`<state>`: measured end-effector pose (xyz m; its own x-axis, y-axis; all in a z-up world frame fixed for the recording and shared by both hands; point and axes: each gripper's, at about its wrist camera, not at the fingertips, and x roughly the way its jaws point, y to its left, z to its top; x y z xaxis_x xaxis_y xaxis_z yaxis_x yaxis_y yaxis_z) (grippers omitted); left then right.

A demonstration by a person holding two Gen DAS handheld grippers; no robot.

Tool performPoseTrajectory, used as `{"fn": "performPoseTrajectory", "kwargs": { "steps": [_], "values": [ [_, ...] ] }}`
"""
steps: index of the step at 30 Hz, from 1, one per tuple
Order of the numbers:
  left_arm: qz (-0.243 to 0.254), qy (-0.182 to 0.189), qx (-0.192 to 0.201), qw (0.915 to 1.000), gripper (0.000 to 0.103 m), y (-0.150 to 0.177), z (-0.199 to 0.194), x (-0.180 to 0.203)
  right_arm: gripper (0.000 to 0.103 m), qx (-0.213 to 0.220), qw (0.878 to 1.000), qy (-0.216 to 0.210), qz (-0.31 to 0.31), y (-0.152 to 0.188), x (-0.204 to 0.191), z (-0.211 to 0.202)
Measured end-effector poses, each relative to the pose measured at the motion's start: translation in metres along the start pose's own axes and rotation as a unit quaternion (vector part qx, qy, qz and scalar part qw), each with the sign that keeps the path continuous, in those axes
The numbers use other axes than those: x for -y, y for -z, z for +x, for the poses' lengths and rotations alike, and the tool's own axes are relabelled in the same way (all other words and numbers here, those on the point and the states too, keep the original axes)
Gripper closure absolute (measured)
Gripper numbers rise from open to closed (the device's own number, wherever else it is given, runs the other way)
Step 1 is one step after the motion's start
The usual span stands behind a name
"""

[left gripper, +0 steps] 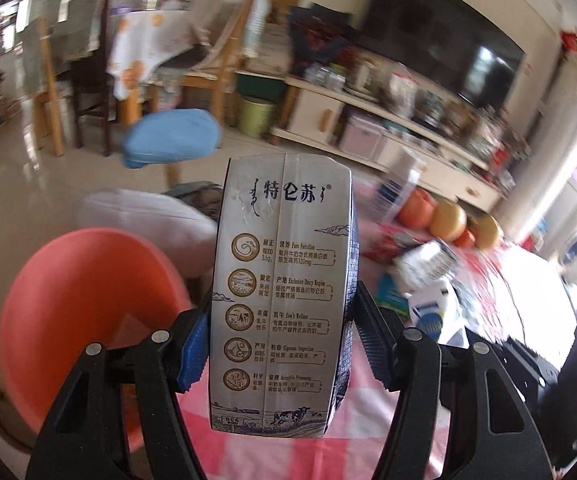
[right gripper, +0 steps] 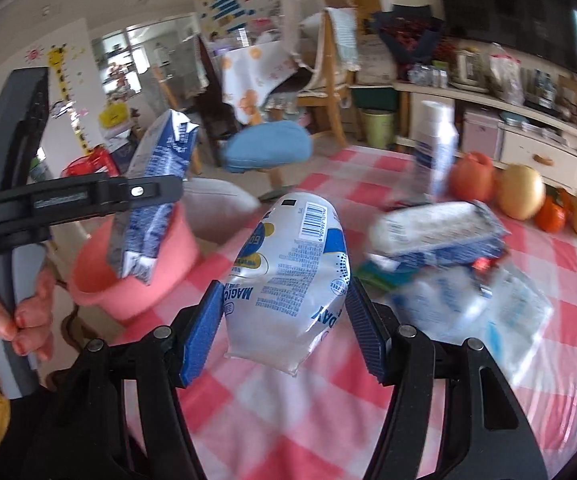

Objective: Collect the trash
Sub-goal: 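Carry both items to the pink bucket and open both tools to drop them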

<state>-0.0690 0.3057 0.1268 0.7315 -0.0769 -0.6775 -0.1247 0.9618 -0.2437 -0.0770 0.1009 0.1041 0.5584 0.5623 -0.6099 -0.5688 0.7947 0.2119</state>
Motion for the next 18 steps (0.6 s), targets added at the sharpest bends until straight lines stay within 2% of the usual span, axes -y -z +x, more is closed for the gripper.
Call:
{"fn": "performPoseTrajectory", "kwargs": {
  "steps": [5,14,18],
  "values": [
    [-0.062,-0.043,0.021,0.9969,0.038,-0.004,-0.012,-0.055,0.040,-0.008,0.998,-0.035,-0.044,-0.018,-0.058,0.022],
    [-0.169,-0.109,0.035,0.9789,0.038,-0.002,-0.021,-0.138,0.040,-0.015,0.993,-0.074,-0.095,-0.044,-0.133,0.062],
    [-0.202,-0.119,0.031,0.9716,0.038,0.001,-0.019,-0.158,0.040,-0.019,0.990,-0.076,-0.113,-0.053,-0.158,0.085]
  ]
}}
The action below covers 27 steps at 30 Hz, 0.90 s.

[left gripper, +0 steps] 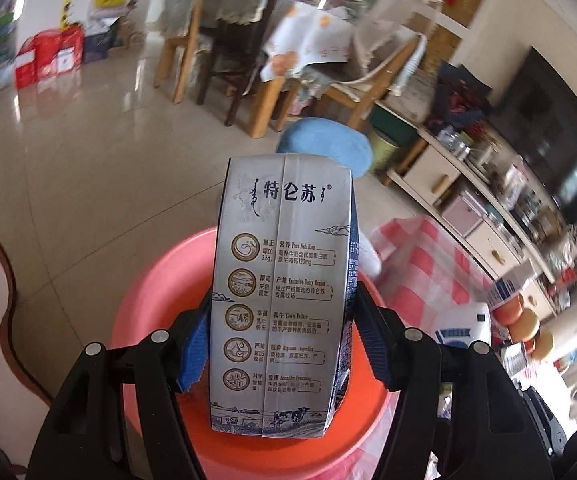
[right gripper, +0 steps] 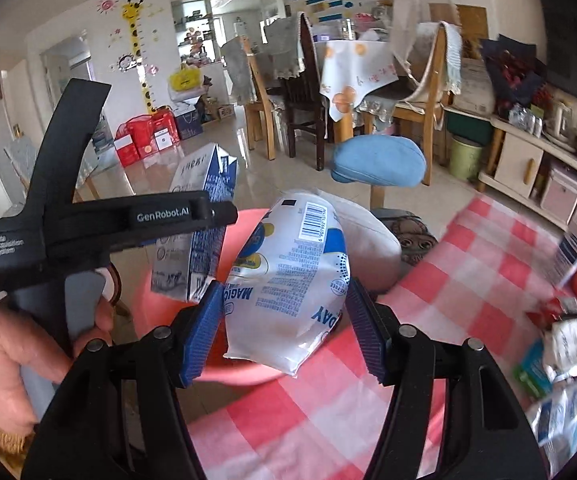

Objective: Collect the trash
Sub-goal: 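Carry both items to the pink bucket and open both tools to drop them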

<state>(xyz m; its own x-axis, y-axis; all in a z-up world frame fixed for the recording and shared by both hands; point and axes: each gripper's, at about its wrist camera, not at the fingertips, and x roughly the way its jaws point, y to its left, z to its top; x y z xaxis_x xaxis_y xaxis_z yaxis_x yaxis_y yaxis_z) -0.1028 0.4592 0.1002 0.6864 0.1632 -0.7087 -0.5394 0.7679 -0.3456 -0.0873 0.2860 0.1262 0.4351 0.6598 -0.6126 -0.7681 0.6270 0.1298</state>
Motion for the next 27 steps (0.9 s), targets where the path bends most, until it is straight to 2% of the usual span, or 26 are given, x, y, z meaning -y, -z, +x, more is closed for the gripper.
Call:
{"fn": "performPoseTrajectory", "kwargs": {
  "steps": [3,5,6,7,11,16,21,27],
  "values": [
    [-0.011,-0.018,-0.005,0.9998,0.038,-0.002,0.006,-0.009,0.038,-0.015,1.000,-0.006,-0.002,-0.003,-0.005,0.020],
    [-0.019,-0.027,-0.008,0.9994,0.036,-0.003,0.009,-0.013,0.030,-0.017,1.000,-0.005,0.000,-0.002,-0.006,0.027],
    [-0.019,-0.030,-0.009,0.9993,0.028,-0.003,0.009,-0.014,0.020,-0.016,1.000,-0.006,0.005,0.000,-0.004,0.027],
    [-0.018,-0.034,-0.008,0.9992,0.023,-0.002,0.009,-0.014,0.016,-0.013,1.000,-0.001,0.013,0.002,-0.003,0.025],
    [-0.009,-0.034,-0.004,0.9994,0.014,-0.001,0.007,-0.009,0.011,0.002,0.999,0.006,0.039,0.012,0.008,0.008],
    [-0.014,-0.005,0.010,0.9998,0.012,0.001,0.003,0.001,0.009,-0.001,0.997,0.044,0.060,0.031,0.026,-0.014],
    [-0.032,0.053,0.026,0.9977,0.008,0.006,-0.003,0.010,0.009,-0.011,0.995,0.074,0.072,0.051,0.044,-0.028],
    [0.040,0.084,0.032,0.9951,0.008,0.016,-0.010,0.052,0.009,-0.023,0.992,0.103,0.073,0.072,0.058,-0.047]
  ]
}}
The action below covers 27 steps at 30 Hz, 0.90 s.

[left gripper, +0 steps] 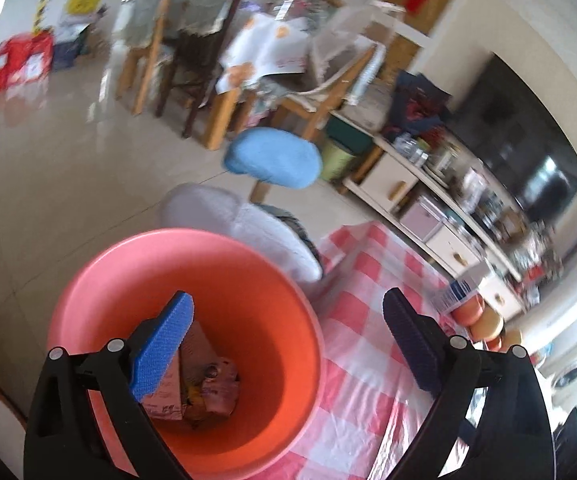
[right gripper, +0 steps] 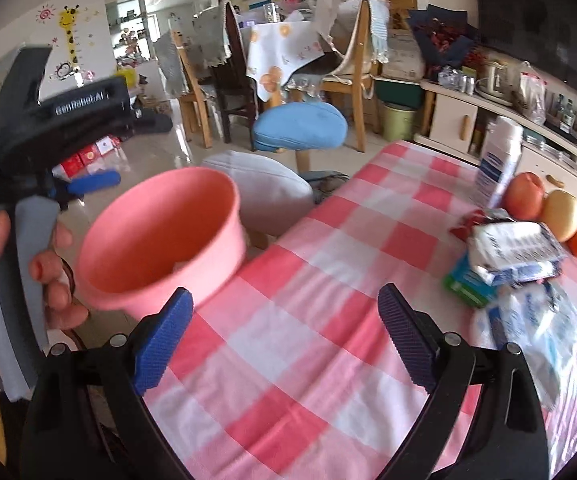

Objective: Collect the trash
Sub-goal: 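Carry both items to the pink bucket and open both tools to drop them, then return both tools to the table over the remaining packets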

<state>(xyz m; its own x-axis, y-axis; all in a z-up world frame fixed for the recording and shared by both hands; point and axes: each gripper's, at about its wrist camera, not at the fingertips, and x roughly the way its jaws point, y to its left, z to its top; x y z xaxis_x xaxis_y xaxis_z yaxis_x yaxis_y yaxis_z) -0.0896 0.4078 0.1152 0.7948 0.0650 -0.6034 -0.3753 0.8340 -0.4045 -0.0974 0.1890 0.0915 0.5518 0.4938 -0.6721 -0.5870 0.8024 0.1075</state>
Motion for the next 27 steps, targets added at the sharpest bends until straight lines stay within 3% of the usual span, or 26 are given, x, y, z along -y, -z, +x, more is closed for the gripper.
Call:
{"fn": "performPoseTrajectory", "kwargs": {
  "steps": [6,9,15,20,27],
  "values": [
    [0.098,0.005,0.017,0.9951,0.007,0.010,-0.008,0.047,0.009,0.003,1.000,0.020,0.007,0.015,0.021,-0.019],
    [0.122,-0.006,0.018,0.9924,0.007,0.013,-0.008,0.063,0.009,0.005,0.999,0.030,0.012,0.022,0.032,-0.028],
    [0.142,0.020,-0.006,0.9896,0.007,0.019,-0.005,0.088,0.008,0.006,0.998,0.052,0.019,0.036,0.052,-0.043],
    [0.188,0.028,-0.010,0.9817,0.007,0.030,-0.007,0.116,0.004,0.013,0.997,0.068,0.030,0.044,0.070,-0.057],
    [0.210,0.034,-0.020,0.9770,0.007,0.038,-0.006,0.141,0.004,0.022,0.996,0.074,0.050,0.051,0.091,-0.071]
  ]
}}
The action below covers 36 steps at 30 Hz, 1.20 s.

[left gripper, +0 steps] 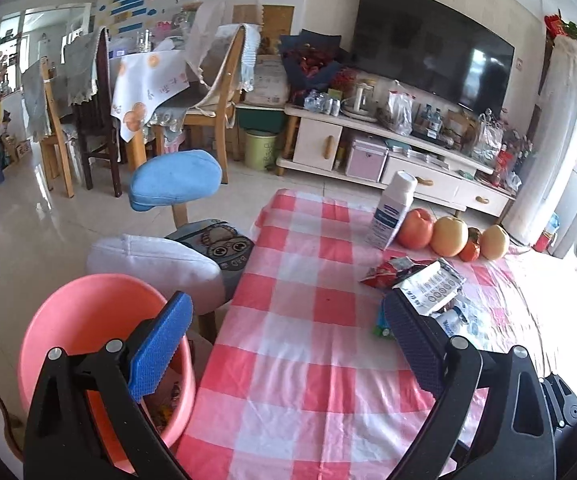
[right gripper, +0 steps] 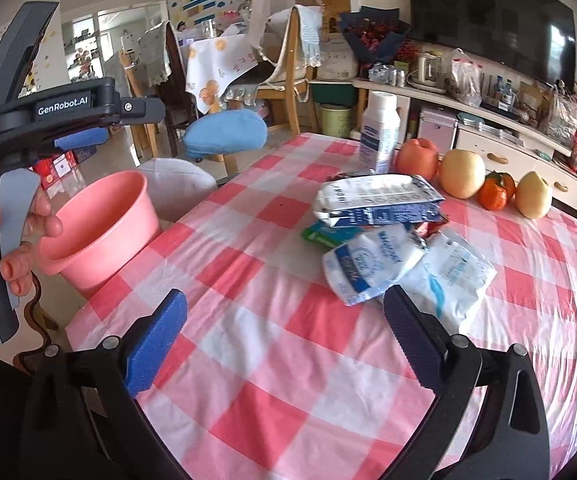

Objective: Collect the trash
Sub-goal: 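Return both tools to the table over the remaining packets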

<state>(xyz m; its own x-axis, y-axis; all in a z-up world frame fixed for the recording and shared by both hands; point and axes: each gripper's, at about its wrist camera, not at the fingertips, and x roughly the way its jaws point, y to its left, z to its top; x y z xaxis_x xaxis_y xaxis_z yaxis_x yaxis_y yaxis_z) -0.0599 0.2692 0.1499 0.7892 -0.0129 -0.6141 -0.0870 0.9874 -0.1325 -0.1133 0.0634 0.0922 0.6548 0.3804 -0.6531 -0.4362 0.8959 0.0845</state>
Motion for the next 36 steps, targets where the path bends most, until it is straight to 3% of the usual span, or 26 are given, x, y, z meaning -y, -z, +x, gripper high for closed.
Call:
{"fn": "performPoseTrajectory", "kwargs": {
  "steps": [8,16,36],
  "values": [
    [0.022,0.008,-0.016,0.9996,0.007,0.000,0.006,0.026,0.004,0.008,1.000,0.011,0.007,0.008,0.019,-0.006],
    [0.025,0.024,-0.062,0.9975,0.007,0.001,0.023,0.051,0.004,0.010,0.999,0.023,0.021,0.013,0.040,-0.007],
    [0.103,0.029,-0.080,0.9910,0.007,0.007,0.042,0.125,0.004,0.005,0.997,0.065,0.033,0.022,0.086,-0.011]
  ]
}}
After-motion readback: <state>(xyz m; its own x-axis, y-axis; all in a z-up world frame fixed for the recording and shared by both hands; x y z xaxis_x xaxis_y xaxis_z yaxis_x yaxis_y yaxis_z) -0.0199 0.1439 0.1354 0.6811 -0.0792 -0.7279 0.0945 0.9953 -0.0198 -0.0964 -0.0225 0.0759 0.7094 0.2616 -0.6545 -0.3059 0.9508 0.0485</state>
